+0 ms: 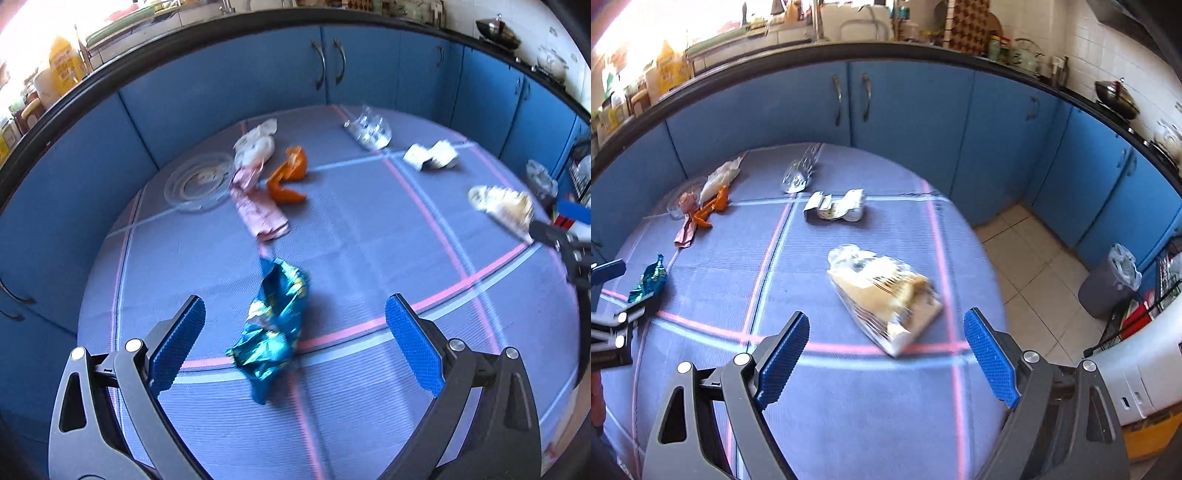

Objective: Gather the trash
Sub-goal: 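Grasp the teal foil wrapper with the left tool while the right tool grasps the clear snack bag, then carry the foil wrapper to the bin and open the left tool while the right tool drops the snack bag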

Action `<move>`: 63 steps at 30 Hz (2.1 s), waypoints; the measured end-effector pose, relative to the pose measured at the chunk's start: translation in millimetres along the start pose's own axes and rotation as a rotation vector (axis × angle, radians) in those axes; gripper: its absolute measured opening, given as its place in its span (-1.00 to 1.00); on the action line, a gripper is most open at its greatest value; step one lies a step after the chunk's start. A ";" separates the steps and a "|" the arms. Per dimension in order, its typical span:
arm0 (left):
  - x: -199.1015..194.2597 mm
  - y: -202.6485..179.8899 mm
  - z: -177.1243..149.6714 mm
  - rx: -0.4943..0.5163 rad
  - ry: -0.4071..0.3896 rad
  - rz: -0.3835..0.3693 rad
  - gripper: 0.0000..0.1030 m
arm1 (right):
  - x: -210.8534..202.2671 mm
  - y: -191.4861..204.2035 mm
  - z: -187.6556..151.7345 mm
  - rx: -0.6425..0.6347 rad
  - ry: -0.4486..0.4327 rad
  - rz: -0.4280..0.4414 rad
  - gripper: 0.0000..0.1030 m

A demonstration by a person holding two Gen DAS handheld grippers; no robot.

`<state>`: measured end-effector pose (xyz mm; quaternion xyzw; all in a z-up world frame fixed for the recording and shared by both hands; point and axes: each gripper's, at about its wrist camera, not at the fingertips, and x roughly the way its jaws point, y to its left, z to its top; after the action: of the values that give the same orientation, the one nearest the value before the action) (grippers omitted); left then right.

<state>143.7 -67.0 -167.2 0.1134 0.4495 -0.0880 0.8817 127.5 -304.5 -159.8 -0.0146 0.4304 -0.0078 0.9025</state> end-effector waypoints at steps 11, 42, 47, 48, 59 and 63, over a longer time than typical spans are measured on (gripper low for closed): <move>29.6 29.1 -7.6 -0.088 0.069 -0.070 0.70 | 42.7 13.7 9.3 -0.001 0.063 -0.037 0.62; -46.1 -32.8 8.0 -0.032 -0.027 -0.157 -0.33 | -93.0 -24.6 -34.6 -0.059 -0.129 -0.123 -0.27; -58.8 -54.7 11.0 0.008 -0.043 -0.167 -0.33 | -112.5 -35.5 -42.8 -0.060 -0.159 -0.154 -0.27; -61.2 -58.7 11.4 0.014 -0.046 -0.170 -0.33 | -115.3 -37.2 -44.1 -0.060 -0.164 -0.161 -0.27; -88.2 -116.8 15.2 0.127 -0.084 -0.211 -0.33 | -145.2 -72.2 -58.4 0.000 -0.204 -0.218 -0.26; -97.3 -140.0 16.8 0.174 -0.100 -0.225 -0.33 | -155.1 -87.0 -65.4 0.029 -0.215 -0.238 -0.25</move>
<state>64.2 -200.7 -95.5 0.1341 0.4056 -0.2304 0.8743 -21.1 -388.6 -77.6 -0.0531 0.3265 -0.1193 0.9361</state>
